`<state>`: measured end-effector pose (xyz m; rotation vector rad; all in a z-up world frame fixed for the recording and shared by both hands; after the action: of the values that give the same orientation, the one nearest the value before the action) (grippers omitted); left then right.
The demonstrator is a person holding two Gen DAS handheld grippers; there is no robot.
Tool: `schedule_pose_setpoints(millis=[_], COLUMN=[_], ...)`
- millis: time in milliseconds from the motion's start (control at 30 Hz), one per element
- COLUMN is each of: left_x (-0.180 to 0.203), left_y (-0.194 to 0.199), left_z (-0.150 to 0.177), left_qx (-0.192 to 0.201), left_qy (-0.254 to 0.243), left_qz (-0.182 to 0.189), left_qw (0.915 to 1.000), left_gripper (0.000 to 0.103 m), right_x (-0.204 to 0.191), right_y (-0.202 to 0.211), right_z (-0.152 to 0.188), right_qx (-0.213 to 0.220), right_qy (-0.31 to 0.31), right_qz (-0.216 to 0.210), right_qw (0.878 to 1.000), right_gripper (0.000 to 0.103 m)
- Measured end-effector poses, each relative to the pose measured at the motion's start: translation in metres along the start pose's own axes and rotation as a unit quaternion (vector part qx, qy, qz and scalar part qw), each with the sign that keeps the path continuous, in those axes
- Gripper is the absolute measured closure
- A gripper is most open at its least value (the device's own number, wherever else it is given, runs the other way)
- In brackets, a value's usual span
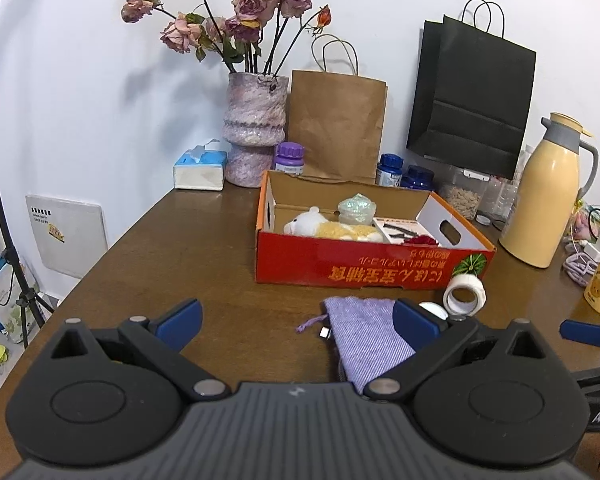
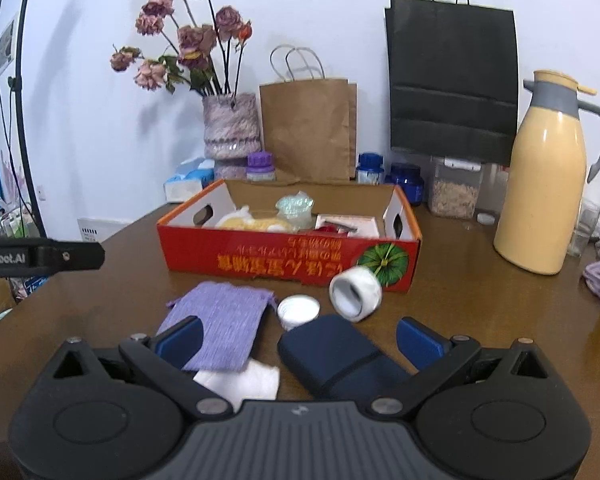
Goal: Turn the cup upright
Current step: 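Grasp the white crumpled tissue with the right tool while the left tool withdraws, then grasp the purple drawstring pouch with the left tool while the right tool holds the tissue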
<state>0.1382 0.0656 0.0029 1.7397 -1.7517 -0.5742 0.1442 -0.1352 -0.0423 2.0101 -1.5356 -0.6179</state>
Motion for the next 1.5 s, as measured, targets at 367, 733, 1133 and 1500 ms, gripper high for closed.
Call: schedule_pose_setpoints(millis=[367, 733, 1133, 1500], left_x=[-0.03, -0.038, -0.032, -0.025], left_y=[0.003, -0.008, -0.011, -0.01], left_z=[0.027, 0.032, 0.033, 0.031], left_qx=[-0.016, -0.029, -0.032, -0.033], left_qy=[0.009, 0.017, 0.016, 0.014], left_qz=[-0.004, 0.0, -0.002, -0.006], left_qw=[0.9998, 0.9994, 0.9993, 0.9994], left_gripper=[0.0, 0.0, 0.0, 0.0], right_x=[-0.044, -0.046, -0.04, -0.033], right_y=[-0.025, -0.065, -0.056, -0.045], right_z=[0.034, 0.046, 0.047, 0.051], right_qx=[-0.068, -0.116, -0.096, -0.088], right_qy=[0.032, 0.023, 0.021, 0.019], right_qz=[-0.017, -0.006, -0.014, -0.041], right_qw=[0.997, 0.993, 0.995, 0.995], right_gripper=[0.003, 0.003, 0.033, 0.067])
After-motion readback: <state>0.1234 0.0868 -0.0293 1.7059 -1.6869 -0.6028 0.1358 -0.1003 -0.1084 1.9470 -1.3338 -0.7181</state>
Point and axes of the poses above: each gripper's, at about its wrist camera, not at the fingertips, and y roughly against the way its jaws point, x to its right, z to its underside, the point moved 5 cm from there along -y, roughly the way its jaws point, and after that the axes turned 14 degrees about -x, right-handed, at the moved point
